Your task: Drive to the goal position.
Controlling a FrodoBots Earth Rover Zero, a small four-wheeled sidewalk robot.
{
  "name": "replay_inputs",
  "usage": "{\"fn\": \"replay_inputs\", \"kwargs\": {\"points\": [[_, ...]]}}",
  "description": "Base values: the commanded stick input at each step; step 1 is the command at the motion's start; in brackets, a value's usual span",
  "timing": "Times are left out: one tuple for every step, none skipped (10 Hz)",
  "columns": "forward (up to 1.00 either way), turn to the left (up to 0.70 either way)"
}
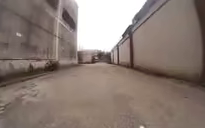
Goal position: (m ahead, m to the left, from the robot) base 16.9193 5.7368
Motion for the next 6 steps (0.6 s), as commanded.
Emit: {"fn": "replay_inputs", "kwargs": {"points": [[0.3, 0.0], [0.3, 0.0], [0.3, 0.0], [0.3, 0.0], [0.3, 0.0], [0.3, 0.0]]}}
